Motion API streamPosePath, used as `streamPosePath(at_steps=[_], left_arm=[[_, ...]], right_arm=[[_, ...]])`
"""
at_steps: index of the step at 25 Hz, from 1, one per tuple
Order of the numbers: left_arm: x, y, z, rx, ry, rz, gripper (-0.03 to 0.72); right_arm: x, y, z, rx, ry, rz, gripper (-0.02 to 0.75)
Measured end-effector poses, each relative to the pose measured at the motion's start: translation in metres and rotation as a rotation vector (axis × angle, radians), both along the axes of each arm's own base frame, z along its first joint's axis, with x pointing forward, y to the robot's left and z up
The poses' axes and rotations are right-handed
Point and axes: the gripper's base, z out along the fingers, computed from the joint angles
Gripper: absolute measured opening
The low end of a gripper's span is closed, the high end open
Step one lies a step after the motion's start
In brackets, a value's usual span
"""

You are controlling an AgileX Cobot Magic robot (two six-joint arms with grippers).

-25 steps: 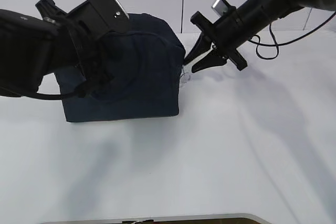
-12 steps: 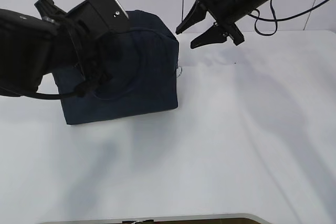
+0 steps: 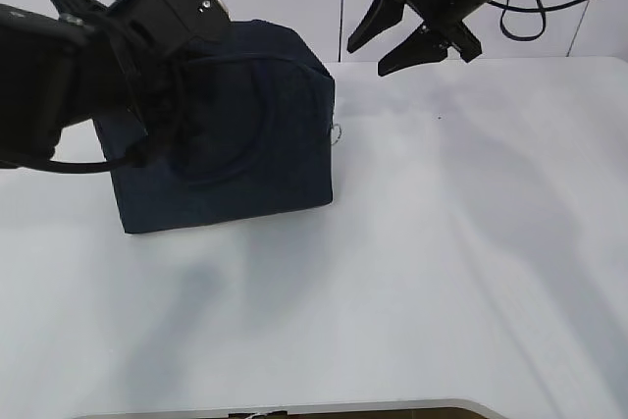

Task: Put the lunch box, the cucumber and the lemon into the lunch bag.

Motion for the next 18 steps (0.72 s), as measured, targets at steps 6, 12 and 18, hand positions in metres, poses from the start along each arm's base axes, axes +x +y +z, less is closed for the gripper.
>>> streamPosePath(at_steps=[6,12,18], left_arm=[[-0.010,0.008,0.018,-0.118,0.013,0.049,0.394],[-0.026,0.016,0.045,-0.280,0.025,0.049,0.398],[-0.042,0.028,0.073,-0.325,-0.015,0.017,0.398]], right_arm=[[-0.005,-0.001,0.013,0.000,-0.027,0.001,0.407],[-0.014,-0.002,0.037,0.004,-0.078,0.008,0.407],[-0.027,-0.003,0.062,0.005,-0.139,0.025,0.408]])
